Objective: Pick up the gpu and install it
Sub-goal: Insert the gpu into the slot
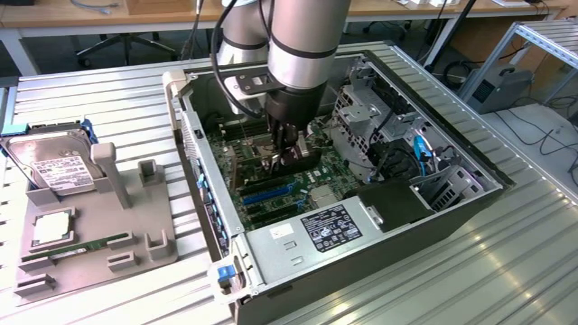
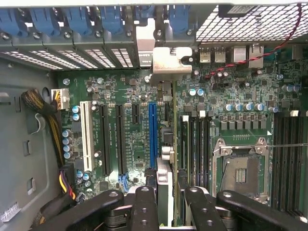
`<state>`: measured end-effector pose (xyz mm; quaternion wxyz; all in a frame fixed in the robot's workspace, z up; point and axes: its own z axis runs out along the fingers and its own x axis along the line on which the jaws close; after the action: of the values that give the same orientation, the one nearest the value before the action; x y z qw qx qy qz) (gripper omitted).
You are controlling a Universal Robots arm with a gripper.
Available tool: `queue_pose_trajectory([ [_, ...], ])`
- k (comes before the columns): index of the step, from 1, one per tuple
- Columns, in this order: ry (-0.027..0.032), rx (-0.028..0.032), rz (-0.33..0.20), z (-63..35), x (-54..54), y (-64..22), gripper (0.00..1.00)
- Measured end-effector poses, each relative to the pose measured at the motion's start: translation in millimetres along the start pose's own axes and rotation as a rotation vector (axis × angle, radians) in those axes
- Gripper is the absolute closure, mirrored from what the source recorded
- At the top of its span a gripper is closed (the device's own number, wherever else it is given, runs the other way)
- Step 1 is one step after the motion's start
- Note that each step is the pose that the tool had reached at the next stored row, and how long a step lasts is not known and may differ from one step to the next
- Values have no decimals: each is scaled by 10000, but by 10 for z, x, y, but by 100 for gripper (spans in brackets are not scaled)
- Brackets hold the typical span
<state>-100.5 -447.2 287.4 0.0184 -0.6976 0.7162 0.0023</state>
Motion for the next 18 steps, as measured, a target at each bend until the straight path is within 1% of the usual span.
queue_pose_trajectory([
  [18,0,0,0,1,5,62,73],
])
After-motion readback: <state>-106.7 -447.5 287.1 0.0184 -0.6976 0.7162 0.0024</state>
